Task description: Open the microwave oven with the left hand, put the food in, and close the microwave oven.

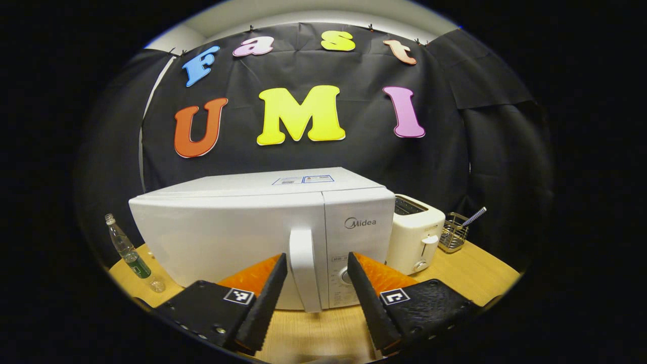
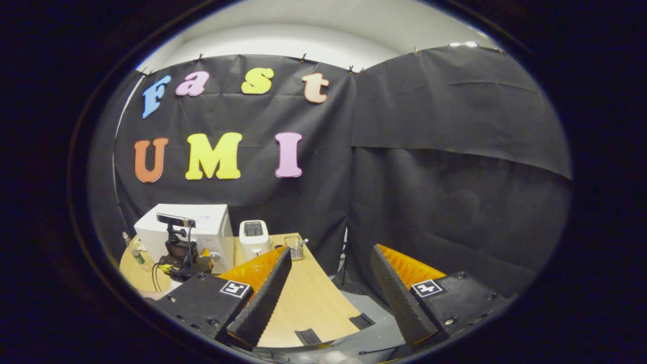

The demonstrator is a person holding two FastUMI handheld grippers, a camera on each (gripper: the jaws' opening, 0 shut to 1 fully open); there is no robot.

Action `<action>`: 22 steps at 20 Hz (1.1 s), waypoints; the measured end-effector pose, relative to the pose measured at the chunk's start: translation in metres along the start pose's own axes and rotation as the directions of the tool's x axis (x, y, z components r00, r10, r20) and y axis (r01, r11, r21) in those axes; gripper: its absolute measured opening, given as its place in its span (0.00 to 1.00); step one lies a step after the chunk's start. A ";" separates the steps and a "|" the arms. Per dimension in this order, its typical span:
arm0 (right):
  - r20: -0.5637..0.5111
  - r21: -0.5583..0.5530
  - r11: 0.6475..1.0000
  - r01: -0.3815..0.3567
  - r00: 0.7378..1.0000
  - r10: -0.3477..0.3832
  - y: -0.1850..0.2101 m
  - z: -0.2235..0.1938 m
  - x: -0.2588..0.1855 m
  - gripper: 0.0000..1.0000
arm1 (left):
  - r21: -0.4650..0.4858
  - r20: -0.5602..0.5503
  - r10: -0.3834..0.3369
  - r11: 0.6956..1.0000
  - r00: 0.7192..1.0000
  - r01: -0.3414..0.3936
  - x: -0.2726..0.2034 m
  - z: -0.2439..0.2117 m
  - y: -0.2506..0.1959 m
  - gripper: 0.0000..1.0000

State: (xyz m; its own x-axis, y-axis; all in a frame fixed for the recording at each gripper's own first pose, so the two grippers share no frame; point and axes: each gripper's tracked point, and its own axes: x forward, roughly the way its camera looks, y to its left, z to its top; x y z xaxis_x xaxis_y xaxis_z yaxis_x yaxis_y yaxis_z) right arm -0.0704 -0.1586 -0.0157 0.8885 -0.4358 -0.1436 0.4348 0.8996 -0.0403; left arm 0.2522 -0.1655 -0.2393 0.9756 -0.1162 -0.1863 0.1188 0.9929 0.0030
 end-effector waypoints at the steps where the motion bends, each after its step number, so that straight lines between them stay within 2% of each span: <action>1: 0.000 0.003 1.000 0.003 1.000 -0.003 -0.001 -0.001 0.000 1.00 | 0.001 0.010 0.020 1.000 1.000 -0.020 0.000 0.002 0.005 0.67; 2: 0.000 0.005 1.000 0.006 1.000 -0.006 -0.002 -0.001 0.001 1.00 | -0.006 0.021 0.045 0.999 0.999 -0.044 0.004 0.004 0.014 0.49; 4: -0.004 0.008 1.000 0.000 1.000 0.000 0.000 -0.002 0.003 1.00 | -0.066 0.014 0.028 0.997 1.000 -0.027 0.007 0.002 0.013 0.30; 5: -0.006 0.011 1.000 -0.007 1.000 0.007 0.002 -0.003 0.003 1.00 | -0.066 0.011 0.021 0.998 1.000 -0.020 0.007 0.000 0.010 0.40; 6: -0.007 0.014 1.000 -0.012 1.000 0.012 0.004 -0.003 0.004 1.00 | -0.051 0.013 0.020 0.998 1.000 -0.020 0.007 0.001 0.012 0.25; 7: -0.005 0.017 1.000 -0.015 1.000 0.015 0.004 -0.003 0.005 1.00 | -0.039 0.019 0.021 0.999 1.000 -0.021 0.005 0.002 0.013 0.21; 8: -0.006 0.018 1.000 -0.021 1.000 0.021 0.006 -0.004 0.006 1.00 | -0.035 0.021 0.020 0.999 1.000 -0.020 0.007 0.002 0.014 0.21; 9: -0.012 0.018 0.999 -0.029 0.999 0.030 0.010 -0.006 0.007 1.00 | -0.038 0.019 0.017 0.999 1.000 -0.016 0.007 0.001 0.013 0.17; 11: -0.013 0.016 0.998 -0.058 0.998 0.059 0.017 -0.006 0.008 1.00 | -0.048 0.012 0.002 0.999 1.000 -0.001 0.004 -0.001 0.014 0.17; 12: -0.012 0.014 0.997 -0.070 0.997 0.071 0.019 -0.006 0.010 0.92 | -0.067 -0.006 -0.015 0.998 1.000 0.014 0.004 -0.009 0.014 0.17; 13: -0.011 0.015 0.996 -0.085 0.996 0.085 0.022 -0.004 0.013 1.00 | -0.061 0.007 -0.033 0.998 0.999 0.033 0.004 -0.003 0.012 0.14; 19: -0.013 0.006 0.983 -0.185 0.983 0.185 0.051 0.004 0.031 1.00 | -0.052 -0.030 -0.043 0.998 0.999 0.042 -0.004 -0.007 0.013 0.14; 20: -0.013 -0.004 0.980 -0.201 0.979 0.201 0.057 0.004 0.033 0.92 | -0.047 -0.011 -0.036 0.998 0.999 0.036 -0.015 -0.007 0.015 0.14; 21: -0.011 -0.021 0.976 -0.217 0.976 0.217 0.062 0.004 0.035 0.92 | -0.029 -0.003 -0.034 0.999 0.999 0.034 -0.025 -0.011 0.016 0.13; 22: -0.010 -0.035 0.971 -0.237 0.971 0.237 0.068 0.005 0.038 1.00 | -0.014 0.019 -0.037 0.999 0.999 0.037 -0.039 -0.011 0.018 0.14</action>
State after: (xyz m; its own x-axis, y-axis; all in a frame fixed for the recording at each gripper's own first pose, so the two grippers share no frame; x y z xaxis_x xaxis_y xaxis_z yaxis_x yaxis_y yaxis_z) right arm -0.0067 -0.1136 -0.0193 0.9647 -0.2098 -0.1594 0.2061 0.9777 -0.0399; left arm 0.2148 -0.1425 -0.2426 0.9738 -0.1532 -0.1680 0.1525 0.9882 -0.0173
